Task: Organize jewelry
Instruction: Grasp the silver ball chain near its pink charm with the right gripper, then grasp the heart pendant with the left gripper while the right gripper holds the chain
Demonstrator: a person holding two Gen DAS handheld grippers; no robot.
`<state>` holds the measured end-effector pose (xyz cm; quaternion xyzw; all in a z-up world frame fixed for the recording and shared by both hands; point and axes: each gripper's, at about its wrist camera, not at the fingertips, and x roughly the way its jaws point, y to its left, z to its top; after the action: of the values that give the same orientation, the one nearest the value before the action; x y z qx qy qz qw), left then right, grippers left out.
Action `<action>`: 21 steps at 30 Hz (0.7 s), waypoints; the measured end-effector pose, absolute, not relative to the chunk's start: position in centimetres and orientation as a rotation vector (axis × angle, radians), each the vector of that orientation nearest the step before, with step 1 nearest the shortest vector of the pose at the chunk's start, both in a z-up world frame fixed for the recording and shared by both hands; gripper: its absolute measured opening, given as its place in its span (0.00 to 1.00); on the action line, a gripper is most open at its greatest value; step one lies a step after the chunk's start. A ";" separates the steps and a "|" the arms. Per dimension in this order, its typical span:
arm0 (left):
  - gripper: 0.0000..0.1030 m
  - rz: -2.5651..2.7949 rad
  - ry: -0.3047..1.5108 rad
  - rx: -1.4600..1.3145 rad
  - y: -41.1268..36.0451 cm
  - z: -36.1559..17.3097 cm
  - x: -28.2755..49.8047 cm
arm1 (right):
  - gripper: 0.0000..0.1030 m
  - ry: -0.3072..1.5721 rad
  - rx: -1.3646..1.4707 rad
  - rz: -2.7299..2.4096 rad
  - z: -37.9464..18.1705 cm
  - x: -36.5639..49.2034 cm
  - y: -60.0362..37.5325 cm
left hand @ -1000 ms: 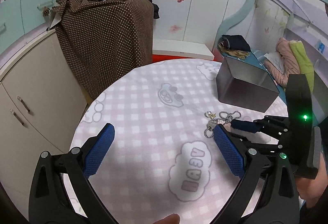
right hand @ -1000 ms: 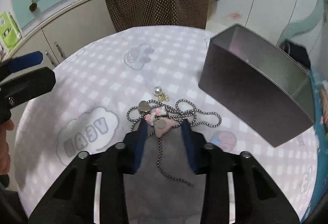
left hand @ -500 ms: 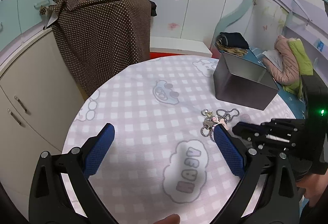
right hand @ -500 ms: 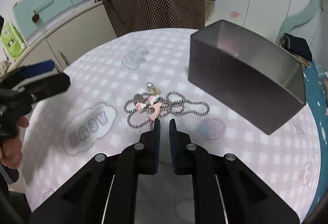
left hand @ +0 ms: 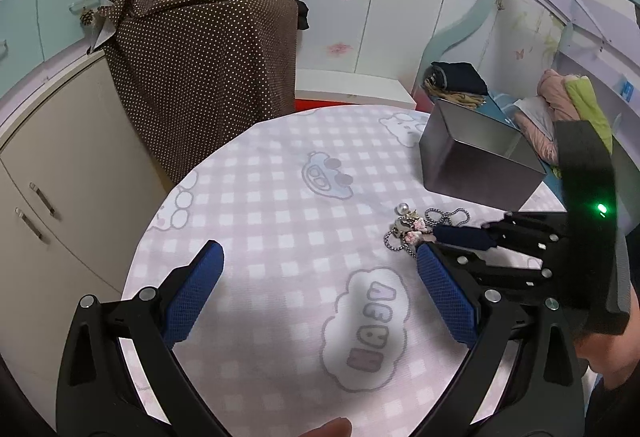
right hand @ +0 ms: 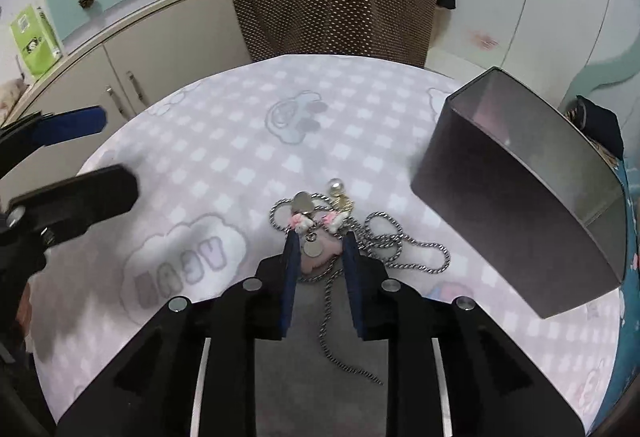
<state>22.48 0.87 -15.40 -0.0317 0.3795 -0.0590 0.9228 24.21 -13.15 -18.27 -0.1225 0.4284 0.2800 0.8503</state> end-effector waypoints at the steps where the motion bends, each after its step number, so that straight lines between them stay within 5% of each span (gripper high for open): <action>1: 0.94 -0.121 0.779 -0.067 0.9 -15.4 22.5 | 0.19 0.900 -0.249 0.592 -18.3 24.0 -13.4; 21: 0.94 -0.215 0.834 0.092 -4.7 -18.8 26.8 | 0.20 0.870 0.035 0.512 -16.7 20.6 -21.6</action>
<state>26.81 -4.66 -18.75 0.0446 0.4040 -0.1039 0.9077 20.56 -21.63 -16.71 0.0170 0.4168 0.2451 0.8752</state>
